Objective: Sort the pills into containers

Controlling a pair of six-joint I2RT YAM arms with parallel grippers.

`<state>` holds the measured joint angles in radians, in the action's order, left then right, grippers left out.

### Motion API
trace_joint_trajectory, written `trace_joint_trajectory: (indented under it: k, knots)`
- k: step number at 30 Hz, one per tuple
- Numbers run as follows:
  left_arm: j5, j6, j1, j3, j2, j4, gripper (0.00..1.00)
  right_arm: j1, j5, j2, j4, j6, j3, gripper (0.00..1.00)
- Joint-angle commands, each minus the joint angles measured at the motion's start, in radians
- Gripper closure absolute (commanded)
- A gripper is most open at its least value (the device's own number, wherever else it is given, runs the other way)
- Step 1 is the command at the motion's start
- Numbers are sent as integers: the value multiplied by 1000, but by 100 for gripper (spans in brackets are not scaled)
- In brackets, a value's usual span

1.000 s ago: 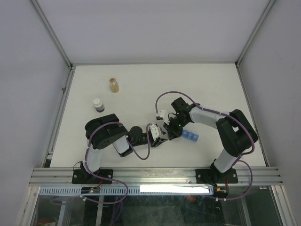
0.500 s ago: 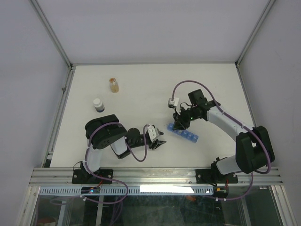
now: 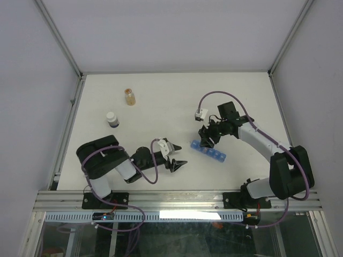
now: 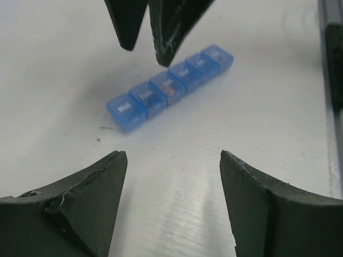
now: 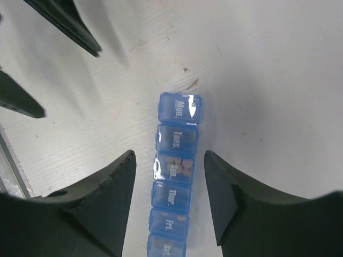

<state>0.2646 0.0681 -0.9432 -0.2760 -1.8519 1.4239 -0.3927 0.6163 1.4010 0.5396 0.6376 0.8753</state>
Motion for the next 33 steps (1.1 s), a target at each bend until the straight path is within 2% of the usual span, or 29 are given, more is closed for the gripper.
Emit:
trace_joint_trajectory:
  k: [1,5,9,13,16,19,24,30,33]
  knots:
    - [-88,-128,-6,18,257,-78,24,75,28,-85,42,12,92,42]
    - [-219,-160,-6,-102,540,-554,2,173,-4,-202,27,-41,126,32]
    - [-277,-170,16,-251,698,-886,1,233,-44,-333,-79,-132,114,4]
    - [-253,-229,80,-426,800,-1143,1,247,-137,-430,-178,-292,144,1]
    - [-183,-291,154,-537,854,-1243,1,247,-151,-414,-91,-343,282,1]
    - [-149,-342,211,-616,897,-1298,1,247,-97,-422,-20,-328,385,1]
    - [-156,-346,215,-752,935,-1418,1,247,-51,-421,56,-355,521,1]
    - [-126,-348,215,-857,973,-1511,1,247,-203,-445,44,-549,606,1]
    - [-122,-346,215,-893,980,-1537,1,247,-248,-452,56,-592,634,1]
